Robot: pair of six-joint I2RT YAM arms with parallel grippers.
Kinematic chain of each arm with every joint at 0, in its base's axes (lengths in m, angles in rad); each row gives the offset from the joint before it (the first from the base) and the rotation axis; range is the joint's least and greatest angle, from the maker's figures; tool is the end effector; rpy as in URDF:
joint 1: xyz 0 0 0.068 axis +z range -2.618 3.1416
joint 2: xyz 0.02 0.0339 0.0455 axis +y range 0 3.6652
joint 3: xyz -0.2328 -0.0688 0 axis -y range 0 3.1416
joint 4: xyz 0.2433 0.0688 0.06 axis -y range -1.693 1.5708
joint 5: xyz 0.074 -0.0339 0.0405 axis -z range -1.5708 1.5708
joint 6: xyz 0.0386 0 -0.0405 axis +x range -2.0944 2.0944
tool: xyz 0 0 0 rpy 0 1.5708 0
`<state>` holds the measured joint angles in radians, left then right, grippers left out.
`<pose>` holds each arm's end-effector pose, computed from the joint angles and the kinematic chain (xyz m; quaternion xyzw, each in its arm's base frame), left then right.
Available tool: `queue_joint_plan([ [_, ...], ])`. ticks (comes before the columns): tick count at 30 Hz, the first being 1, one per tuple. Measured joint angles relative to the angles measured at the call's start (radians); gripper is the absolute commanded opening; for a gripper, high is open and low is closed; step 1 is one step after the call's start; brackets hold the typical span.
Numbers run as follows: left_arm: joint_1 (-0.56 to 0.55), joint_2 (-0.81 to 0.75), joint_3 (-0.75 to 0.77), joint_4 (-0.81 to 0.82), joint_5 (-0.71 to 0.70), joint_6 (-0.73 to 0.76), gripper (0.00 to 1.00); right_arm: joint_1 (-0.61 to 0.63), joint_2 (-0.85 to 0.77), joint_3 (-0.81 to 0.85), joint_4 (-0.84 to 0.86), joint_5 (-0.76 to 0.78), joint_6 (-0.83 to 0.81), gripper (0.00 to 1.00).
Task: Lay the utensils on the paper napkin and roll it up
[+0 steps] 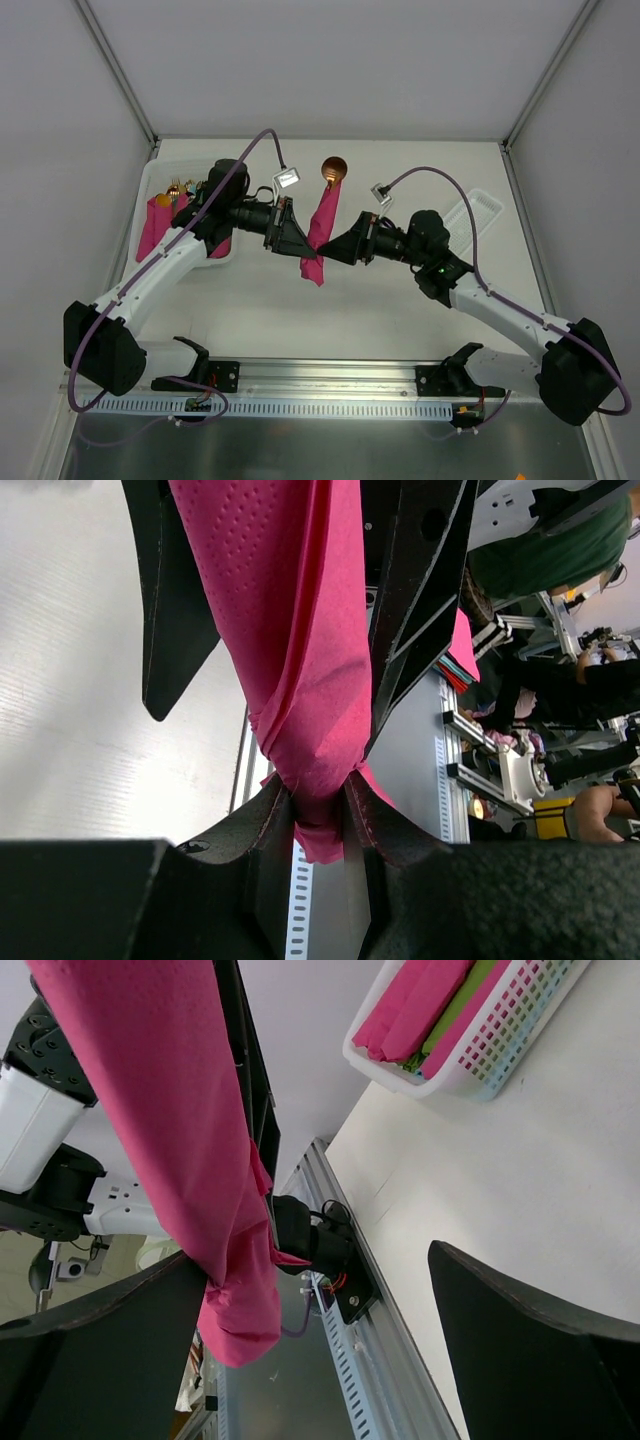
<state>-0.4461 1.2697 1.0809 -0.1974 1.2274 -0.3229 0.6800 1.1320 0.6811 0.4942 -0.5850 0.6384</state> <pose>0.2385 -0.1544 0.3163 0.3627 0.6572 -0.6141 0.2439 0.1983 0.1878 0.2768 -0.2220 0.6578 0.5812 0.4245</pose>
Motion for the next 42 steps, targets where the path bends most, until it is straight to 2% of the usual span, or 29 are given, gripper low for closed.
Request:
queue_joint_plan([
  [10, -0.013, 0.008, 0.0, 0.021, 0.0, -0.011, 0.0, 0.013, 0.027, 0.017, 0.113, -0.006, 0.061, 0.94],
  [13, -0.013, 0.012, 0.0, 0.028, 0.0, -0.015, 0.0, 0.013, 0.024, 0.017, 0.116, -0.006, 0.062, 0.9],
  [16, -0.013, 0.02, 0.0, 0.042, 0.0, -0.028, 0.0, 0.013, 0.023, 0.017, 0.116, -0.007, 0.064, 0.81],
  [18, -0.013, 0.022, 0.0, 0.048, 0.0, -0.034, 0.0, 0.015, 0.024, 0.017, 0.121, -0.008, 0.069, 0.68],
  [19, -0.013, 0.022, 0.0, 0.053, 0.0, -0.038, 0.0, 0.015, 0.027, 0.017, 0.129, -0.009, 0.073, 0.57],
  [23, -0.012, 0.023, -0.001, 0.065, -0.005, -0.049, 0.0, 0.018, 0.05, 0.018, 0.178, -0.027, 0.1, 0.34],
  [25, -0.011, 0.024, -0.004, 0.066, -0.004, -0.056, 0.0, 0.018, 0.051, 0.019, 0.191, -0.033, 0.101, 0.29],
  [31, -0.008, 0.024, -0.011, 0.074, 0.003, -0.071, 0.0, 0.011, 0.048, 0.016, 0.19, -0.033, 0.095, 0.01],
  [36, -0.008, 0.024, -0.016, 0.08, 0.003, -0.081, 0.0, 0.011, 0.048, 0.014, 0.19, -0.033, 0.09, 0.0],
  [37, -0.008, 0.024, -0.016, 0.082, 0.003, -0.081, 0.05, 0.01, 0.048, 0.014, 0.19, -0.033, 0.09, 0.0],
  [38, -0.008, 0.024, -0.017, 0.082, 0.002, -0.082, 0.17, 0.01, 0.048, 0.014, 0.19, -0.032, 0.09, 0.0],
  [41, -0.008, 0.019, -0.023, 0.089, 0.0, -0.084, 0.36, 0.011, 0.046, 0.014, 0.186, -0.031, 0.083, 0.0],
  [42, -0.008, 0.016, -0.026, 0.093, -0.002, -0.085, 0.45, 0.011, 0.045, 0.014, 0.179, -0.029, 0.082, 0.0],
])
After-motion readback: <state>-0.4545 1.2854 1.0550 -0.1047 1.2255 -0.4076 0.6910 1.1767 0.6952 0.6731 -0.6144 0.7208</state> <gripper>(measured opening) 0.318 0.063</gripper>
